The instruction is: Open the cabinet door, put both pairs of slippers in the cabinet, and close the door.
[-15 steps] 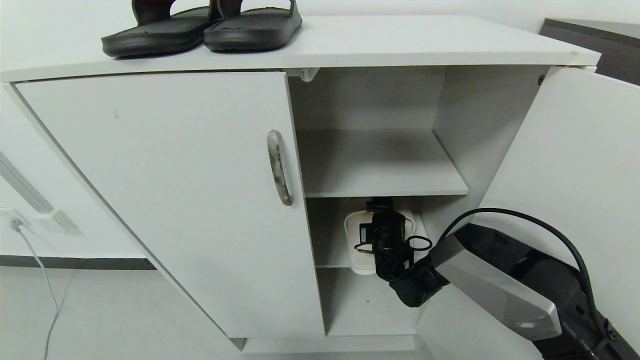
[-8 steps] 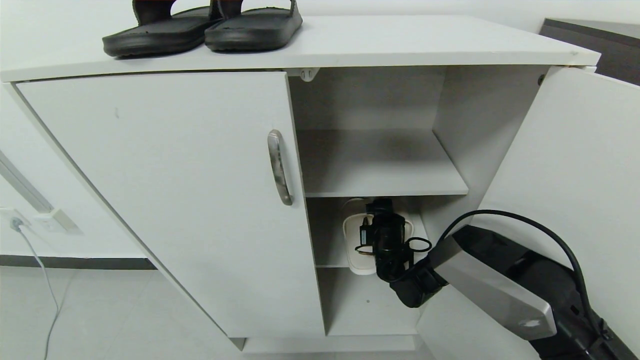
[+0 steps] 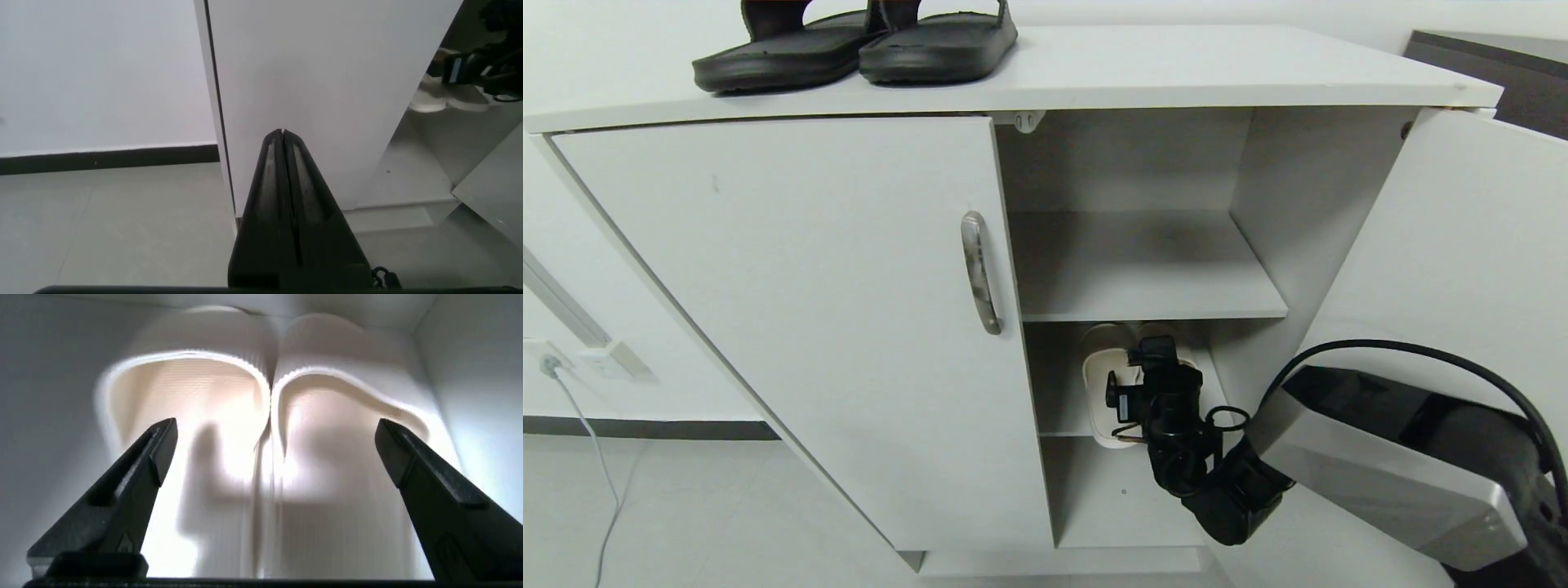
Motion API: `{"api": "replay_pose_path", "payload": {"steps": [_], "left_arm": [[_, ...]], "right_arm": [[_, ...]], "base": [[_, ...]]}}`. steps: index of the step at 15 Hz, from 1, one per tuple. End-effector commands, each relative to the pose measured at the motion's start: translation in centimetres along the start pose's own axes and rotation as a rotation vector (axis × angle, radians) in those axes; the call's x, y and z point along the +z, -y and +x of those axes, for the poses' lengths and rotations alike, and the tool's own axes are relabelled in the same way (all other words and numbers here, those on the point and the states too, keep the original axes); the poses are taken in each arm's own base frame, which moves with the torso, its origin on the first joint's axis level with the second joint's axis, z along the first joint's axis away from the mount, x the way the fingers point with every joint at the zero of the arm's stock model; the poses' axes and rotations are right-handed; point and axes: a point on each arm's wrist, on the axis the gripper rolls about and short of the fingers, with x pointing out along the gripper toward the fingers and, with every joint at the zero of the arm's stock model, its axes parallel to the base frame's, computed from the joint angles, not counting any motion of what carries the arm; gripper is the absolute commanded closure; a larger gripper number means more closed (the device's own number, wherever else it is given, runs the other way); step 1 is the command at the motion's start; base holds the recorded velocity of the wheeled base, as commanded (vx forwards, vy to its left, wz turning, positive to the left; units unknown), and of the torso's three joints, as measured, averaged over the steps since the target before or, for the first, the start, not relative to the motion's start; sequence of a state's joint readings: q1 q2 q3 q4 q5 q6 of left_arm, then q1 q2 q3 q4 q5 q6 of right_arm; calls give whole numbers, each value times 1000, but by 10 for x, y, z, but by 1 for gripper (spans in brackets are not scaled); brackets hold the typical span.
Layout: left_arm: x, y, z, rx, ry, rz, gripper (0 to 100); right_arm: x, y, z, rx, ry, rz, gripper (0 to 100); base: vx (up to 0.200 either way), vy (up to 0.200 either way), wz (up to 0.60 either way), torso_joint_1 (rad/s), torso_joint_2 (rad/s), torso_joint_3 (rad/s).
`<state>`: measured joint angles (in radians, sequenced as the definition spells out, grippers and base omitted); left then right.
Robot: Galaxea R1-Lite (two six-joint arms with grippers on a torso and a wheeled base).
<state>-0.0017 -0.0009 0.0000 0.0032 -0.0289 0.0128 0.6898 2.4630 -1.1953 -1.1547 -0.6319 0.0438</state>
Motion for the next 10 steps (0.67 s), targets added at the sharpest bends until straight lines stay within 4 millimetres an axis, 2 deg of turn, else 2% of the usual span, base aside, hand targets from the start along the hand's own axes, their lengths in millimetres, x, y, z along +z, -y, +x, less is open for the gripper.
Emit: {"api": "replay_pose_path", "payload": {"steps": [1, 5, 10], "left_arm": [[0, 0, 0, 0, -1, -1, 100], [0, 0, 0, 0, -1, -1, 100], [0, 0, 0, 0, -1, -2, 100]], "right_arm": [[27, 3, -47, 58, 29, 18, 0], [29, 9, -110, 154, 23, 13, 0], [29, 9, -114, 162, 24, 5, 0]], "base": [[0, 0, 0, 0, 0, 0], [0, 0, 0, 0, 0, 0], [0, 0, 0, 0, 0, 0]]}}
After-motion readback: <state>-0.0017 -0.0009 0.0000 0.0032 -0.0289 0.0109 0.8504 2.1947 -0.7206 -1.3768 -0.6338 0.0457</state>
